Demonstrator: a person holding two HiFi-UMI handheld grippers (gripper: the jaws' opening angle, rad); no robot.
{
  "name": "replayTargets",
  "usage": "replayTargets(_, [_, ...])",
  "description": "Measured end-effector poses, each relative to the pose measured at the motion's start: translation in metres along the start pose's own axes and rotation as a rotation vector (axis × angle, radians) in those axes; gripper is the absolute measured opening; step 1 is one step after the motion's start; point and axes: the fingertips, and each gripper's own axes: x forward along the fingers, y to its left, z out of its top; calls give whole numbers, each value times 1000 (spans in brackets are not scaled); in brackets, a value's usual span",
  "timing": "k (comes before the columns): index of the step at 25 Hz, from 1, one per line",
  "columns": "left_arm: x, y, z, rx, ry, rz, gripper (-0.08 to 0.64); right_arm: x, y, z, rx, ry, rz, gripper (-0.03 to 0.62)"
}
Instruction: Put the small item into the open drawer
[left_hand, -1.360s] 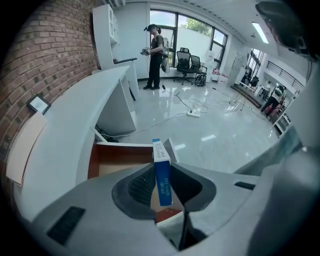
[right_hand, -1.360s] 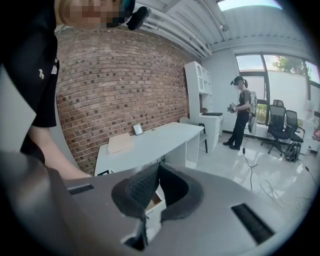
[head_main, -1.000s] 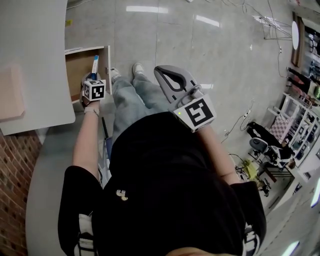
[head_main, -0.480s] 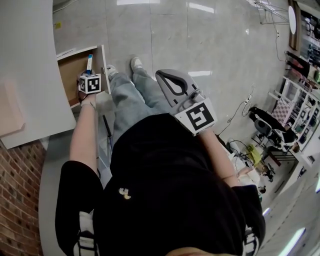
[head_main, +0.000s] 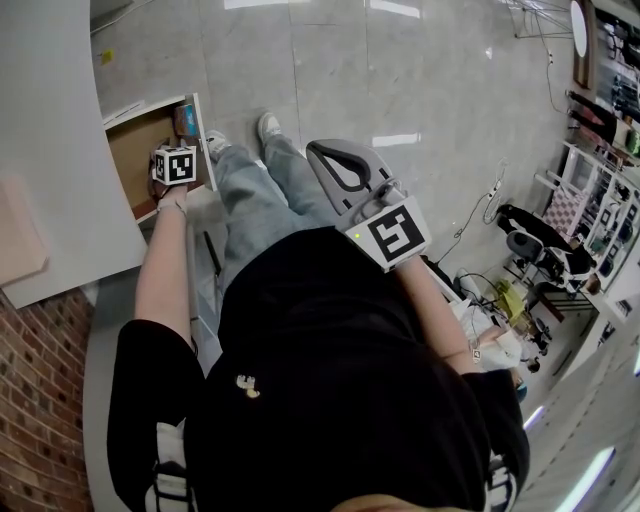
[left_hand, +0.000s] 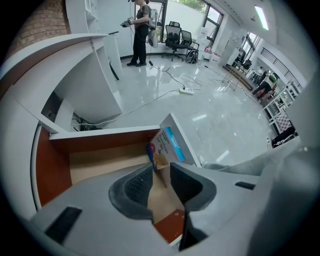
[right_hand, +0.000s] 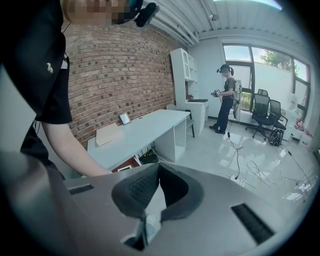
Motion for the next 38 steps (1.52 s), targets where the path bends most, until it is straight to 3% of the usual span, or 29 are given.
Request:
replayTargets(5, [-12, -1, 9, 0, -28, 16, 97, -3, 0, 3, -8, -14, 13, 12])
replayTargets(16, [-54, -14, 23, -103, -71, 0, 94, -12, -2, 18, -54, -79, 76, 12])
replayTargets(22, [-89, -18, 31, -94, -120, 27, 88, -14, 0, 31, -95, -120, 111, 12])
replayTargets(25, [-117, -19, 41, -98, -177, 44, 6, -15, 0, 40, -112, -146, 128, 12])
replayTargets(38, [-268, -30, 97, -175, -528, 63, 3, -9, 6, 74, -149, -235, 228, 12])
